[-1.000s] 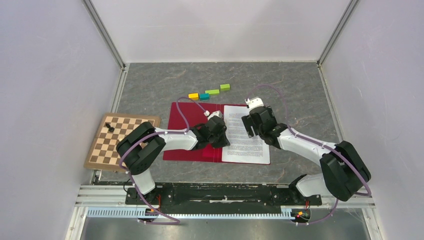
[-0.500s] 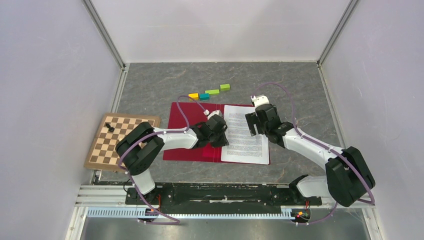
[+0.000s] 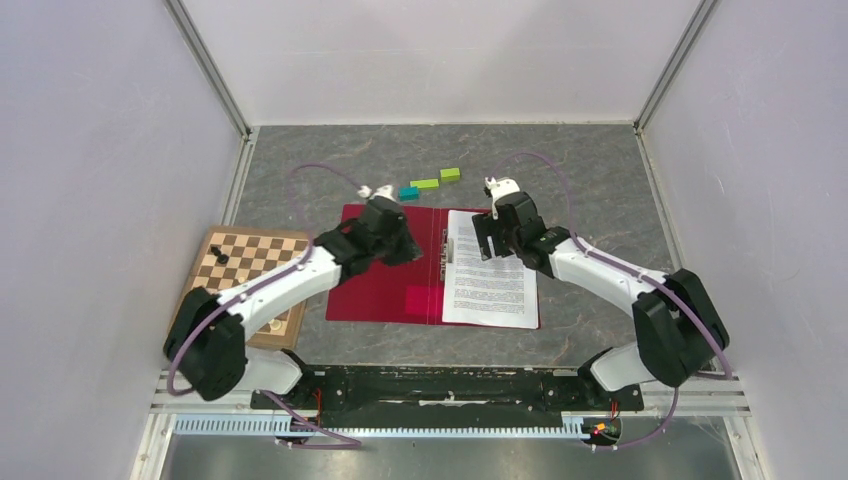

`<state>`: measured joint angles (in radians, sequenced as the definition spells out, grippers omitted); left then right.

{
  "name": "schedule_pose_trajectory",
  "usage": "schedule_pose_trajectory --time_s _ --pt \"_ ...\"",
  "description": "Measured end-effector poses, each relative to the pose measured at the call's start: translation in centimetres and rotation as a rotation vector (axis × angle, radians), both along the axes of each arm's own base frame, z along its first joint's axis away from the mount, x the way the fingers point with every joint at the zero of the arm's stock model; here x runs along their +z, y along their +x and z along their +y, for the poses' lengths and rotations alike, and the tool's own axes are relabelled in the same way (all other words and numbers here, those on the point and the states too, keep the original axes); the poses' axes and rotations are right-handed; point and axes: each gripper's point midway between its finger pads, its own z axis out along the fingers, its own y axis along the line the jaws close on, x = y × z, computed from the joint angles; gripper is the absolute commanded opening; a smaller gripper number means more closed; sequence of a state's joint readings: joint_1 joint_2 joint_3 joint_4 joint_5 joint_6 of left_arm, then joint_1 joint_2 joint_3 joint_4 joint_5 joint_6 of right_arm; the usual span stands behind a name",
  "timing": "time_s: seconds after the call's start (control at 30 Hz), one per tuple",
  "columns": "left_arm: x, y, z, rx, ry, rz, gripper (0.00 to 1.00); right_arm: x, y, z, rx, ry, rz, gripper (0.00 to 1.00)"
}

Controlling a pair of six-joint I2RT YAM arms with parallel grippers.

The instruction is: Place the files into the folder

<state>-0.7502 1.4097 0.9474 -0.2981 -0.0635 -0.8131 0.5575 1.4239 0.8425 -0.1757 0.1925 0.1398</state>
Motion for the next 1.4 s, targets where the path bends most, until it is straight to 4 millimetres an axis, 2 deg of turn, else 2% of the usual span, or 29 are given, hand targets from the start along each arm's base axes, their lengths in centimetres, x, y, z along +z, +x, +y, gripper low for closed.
schedule_pose_trajectory --time_s 0.1,0.2,0.3,0.37,0.47,0.67,0.8,1.03,1.23,1.4 --pt "-0.1 1.0 5.1 0.096 0.026 0.007 0.14 -0.5 0.7 0.4 -0.012 -0.011 0.016 0.73" --pt "-1.4 1.2 9.6 0.179 0.071 0.039 0.1 -0.4 1.6 0.9 -0.021 -0.008 0.016 0.65" --pt "-3.1 1.1 13.4 0.253 0.119 0.09 0.04 0.2 2.9 2.0 -0.018 0.016 0.011 0.57" --pt "-3.9 0.9 14.8 0.276 0.142 0.116 0.02 0.3 3.4 3.0 -0.007 0.034 0.014 0.53" --pt "-4.9 0.1 15.0 0.268 0.148 0.147 0.02 -0.3 3.3 4.8 0.021 0.049 0.033 0.5" --pt "-7.4 -2.0 15.3 0.247 0.16 0.217 0.02 -2.9 1.0 8.4 0.088 0.052 0.102 0.4" --pt "-7.6 -2.2 15.3 0.245 0.158 0.22 0.02 -4.0 0.1 10.3 0.107 0.056 0.125 0.32" --pt "-7.6 -2.1 15.2 0.245 0.156 0.218 0.02 -3.7 0.6 10.8 0.076 0.09 0.105 0.22" --pt "-7.6 -2.1 15.2 0.244 0.155 0.218 0.02 -4.1 0.8 10.9 0.064 0.095 0.104 0.2" --pt "-7.7 -2.2 15.2 0.243 0.157 0.224 0.02 -4.3 0.7 11.2 0.069 0.103 0.111 0.13"
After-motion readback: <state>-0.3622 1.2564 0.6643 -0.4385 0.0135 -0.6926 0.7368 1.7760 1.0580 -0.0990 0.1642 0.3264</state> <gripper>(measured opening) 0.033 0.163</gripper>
